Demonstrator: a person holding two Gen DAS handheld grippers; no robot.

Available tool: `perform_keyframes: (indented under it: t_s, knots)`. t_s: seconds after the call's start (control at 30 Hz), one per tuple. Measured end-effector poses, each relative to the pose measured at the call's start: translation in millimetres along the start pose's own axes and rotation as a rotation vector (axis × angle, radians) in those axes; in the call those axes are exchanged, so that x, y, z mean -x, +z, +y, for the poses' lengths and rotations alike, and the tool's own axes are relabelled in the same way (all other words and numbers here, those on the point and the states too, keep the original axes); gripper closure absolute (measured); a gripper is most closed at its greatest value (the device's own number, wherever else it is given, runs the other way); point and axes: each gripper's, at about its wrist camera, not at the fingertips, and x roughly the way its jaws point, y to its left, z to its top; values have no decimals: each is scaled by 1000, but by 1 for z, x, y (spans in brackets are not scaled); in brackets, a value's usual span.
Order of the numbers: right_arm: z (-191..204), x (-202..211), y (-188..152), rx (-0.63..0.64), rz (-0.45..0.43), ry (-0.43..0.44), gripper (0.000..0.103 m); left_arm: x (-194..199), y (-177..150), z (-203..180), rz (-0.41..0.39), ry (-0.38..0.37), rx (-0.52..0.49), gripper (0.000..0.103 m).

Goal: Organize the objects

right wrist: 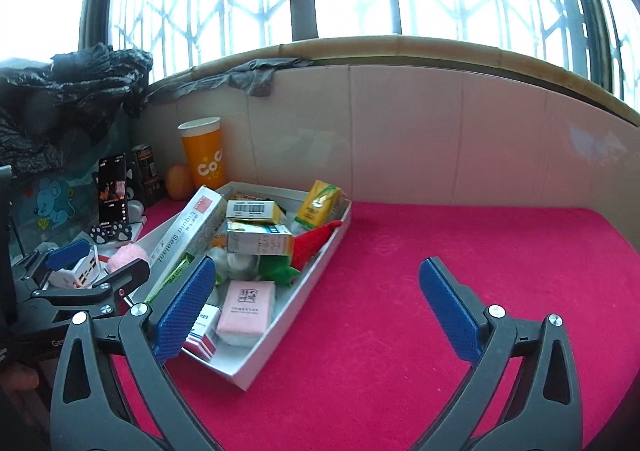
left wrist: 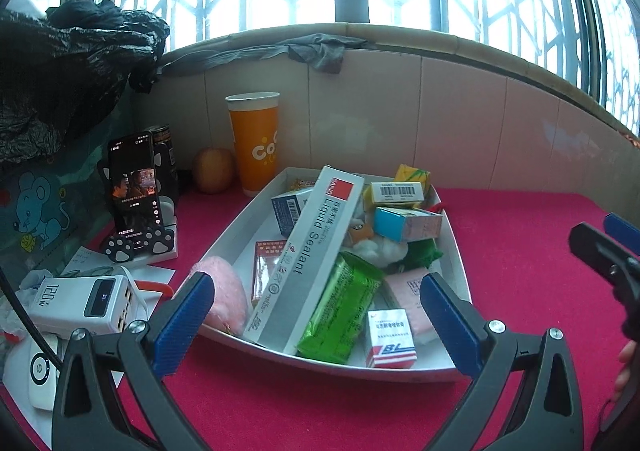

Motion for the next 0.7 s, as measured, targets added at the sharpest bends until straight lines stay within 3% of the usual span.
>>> perform_keyframes:
  t_s: [0.23, 0.4, 0.5, 0.57, 0.7]
  knots:
    - [-15, 52, -8, 29, -111, -88, 1, 17, -6, -19, -12, 38, -75, 0]
    - [-20, 88, -13, 72, -178, -142, 1, 31, -8, -21, -7, 12, -57, 0]
    - [-23, 104, -17, 86, -191, -183, 1, 38, -8, -24, -9, -52, -32, 0]
    - [-28, 114, -22, 76, -204, -242, 1, 46, -9, -29, -32, -49, -42, 0]
    - [-37, 128, -27, 65, -211, -274, 1, 55, -12, -50, -45, -57, -104, 0]
